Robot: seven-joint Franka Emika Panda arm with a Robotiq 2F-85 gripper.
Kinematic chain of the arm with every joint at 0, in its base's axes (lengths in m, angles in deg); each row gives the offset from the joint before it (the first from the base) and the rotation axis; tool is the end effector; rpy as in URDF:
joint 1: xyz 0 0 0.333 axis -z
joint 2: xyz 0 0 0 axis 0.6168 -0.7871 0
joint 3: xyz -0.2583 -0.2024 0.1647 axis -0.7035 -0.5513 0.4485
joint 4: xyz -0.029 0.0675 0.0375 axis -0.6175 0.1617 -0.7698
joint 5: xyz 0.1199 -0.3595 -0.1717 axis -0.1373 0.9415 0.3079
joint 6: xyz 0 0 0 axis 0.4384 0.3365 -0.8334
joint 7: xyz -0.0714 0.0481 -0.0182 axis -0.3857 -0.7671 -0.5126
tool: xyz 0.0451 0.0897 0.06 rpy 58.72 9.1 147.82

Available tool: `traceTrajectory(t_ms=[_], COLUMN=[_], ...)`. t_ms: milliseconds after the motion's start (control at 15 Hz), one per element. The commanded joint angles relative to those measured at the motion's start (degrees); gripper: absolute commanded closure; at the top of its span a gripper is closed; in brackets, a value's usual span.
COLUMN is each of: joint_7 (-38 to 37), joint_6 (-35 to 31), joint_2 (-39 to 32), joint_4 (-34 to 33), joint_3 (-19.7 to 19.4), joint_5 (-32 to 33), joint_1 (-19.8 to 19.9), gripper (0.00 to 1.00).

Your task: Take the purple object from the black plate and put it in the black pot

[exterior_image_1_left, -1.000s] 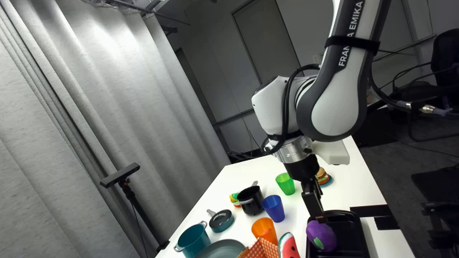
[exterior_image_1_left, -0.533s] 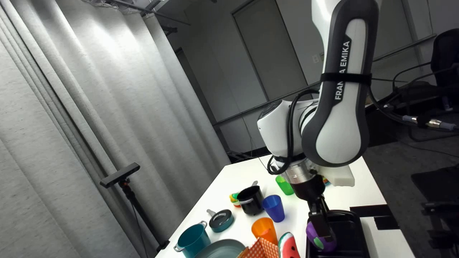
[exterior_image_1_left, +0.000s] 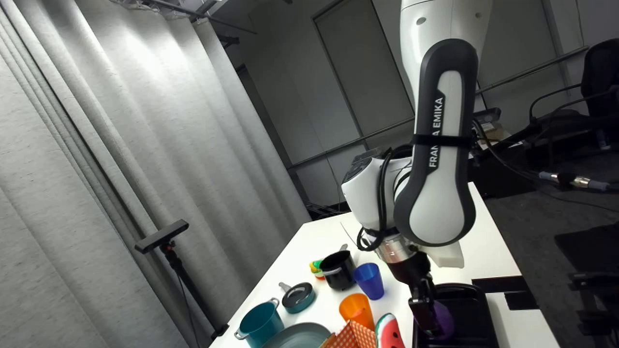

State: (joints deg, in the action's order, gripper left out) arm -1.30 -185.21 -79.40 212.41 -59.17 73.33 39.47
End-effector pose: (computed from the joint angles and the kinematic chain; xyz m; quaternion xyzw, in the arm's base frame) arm 0.5075 -0.0067 0.2056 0.9987 0.0163 -0.0335 0.0340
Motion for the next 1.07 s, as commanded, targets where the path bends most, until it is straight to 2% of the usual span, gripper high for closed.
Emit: traceTrajectory(t_ms=[0, 733, 800, 867, 1000], joint_7=[0.67, 0.71, 0.71, 0.67, 0.74], joint_6=[-1.22, -0.91, -0.82, -0.74, -0.68], joint_2=[-4.08, -9.59, -9.86, -10.12, -10.48], joint_4=[-3.6, -6.55, -6.62, -6.68, -6.71], joint_3=[-1.28, -2.24, -2.3, -2.35, -2.26], joint_5=[-0.79, -1.33, -1.37, -1.45, -1.74], joint_1=[-0.67, -0.41, -0.4, -0.39, -0.31], gripper=[0.0, 0.01, 0.11, 0.25, 0.38])
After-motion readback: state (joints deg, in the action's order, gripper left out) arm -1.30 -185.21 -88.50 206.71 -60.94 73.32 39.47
